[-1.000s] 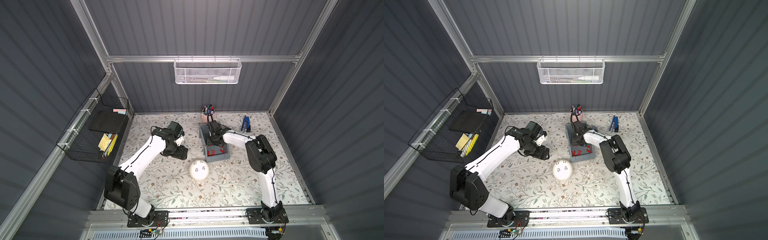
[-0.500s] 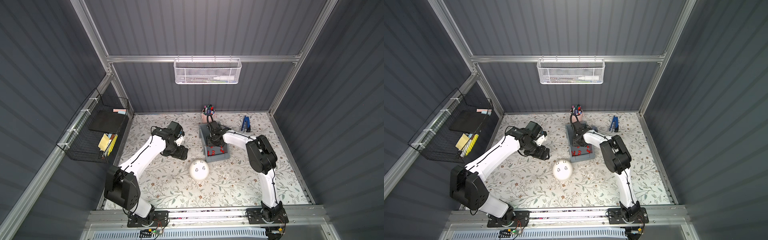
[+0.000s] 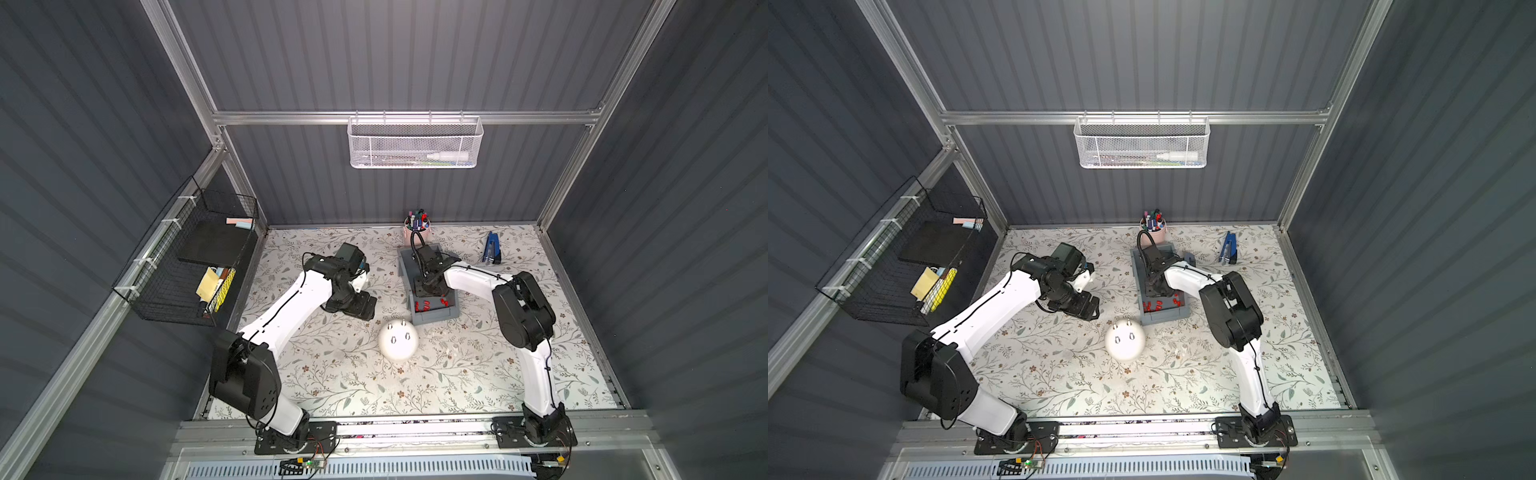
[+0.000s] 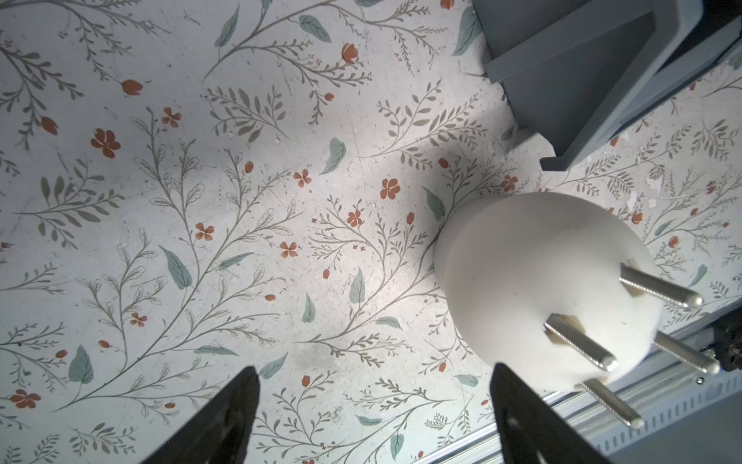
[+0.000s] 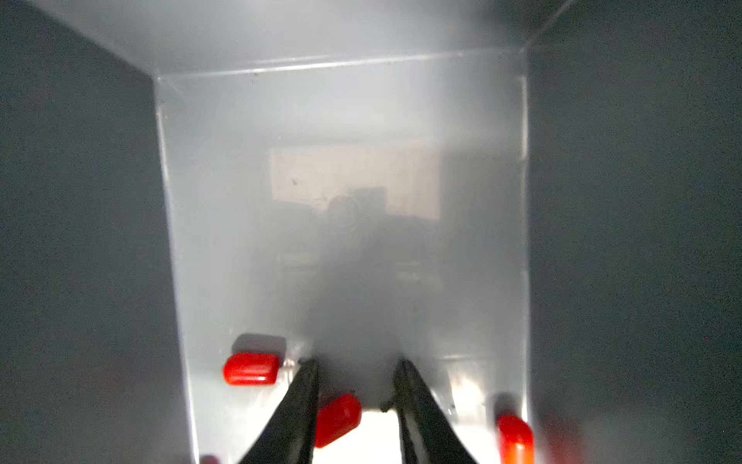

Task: Cover the protruding screws with screw protection sleeves
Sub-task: Pick up the screw protection sleeve from the storage box.

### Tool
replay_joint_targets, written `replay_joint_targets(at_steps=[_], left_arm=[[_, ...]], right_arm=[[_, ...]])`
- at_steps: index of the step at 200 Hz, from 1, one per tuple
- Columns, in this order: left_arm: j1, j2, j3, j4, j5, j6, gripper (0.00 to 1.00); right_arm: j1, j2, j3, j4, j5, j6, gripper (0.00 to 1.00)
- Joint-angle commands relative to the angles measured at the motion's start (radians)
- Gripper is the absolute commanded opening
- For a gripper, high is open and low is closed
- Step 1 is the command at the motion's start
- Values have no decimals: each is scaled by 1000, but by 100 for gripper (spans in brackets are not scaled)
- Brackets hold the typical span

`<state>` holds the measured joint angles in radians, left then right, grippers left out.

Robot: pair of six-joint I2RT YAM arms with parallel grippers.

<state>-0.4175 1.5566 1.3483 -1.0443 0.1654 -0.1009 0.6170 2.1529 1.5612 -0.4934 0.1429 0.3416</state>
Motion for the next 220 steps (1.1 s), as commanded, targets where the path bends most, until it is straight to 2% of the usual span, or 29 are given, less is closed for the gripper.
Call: replay_joint_targets(at_steps=[1,187,220], left_arm=[[0,8,-5,-12,-4,23,90],[-1,45,1,-13,25,24,91],[-1,45,3,-14,25,27,91]], right_arm=[[7,-32,-14,-36,16,18,35],[8,-30,-5,-22,35,-2,15],[8,-44,2,-22,24,-19,0]])
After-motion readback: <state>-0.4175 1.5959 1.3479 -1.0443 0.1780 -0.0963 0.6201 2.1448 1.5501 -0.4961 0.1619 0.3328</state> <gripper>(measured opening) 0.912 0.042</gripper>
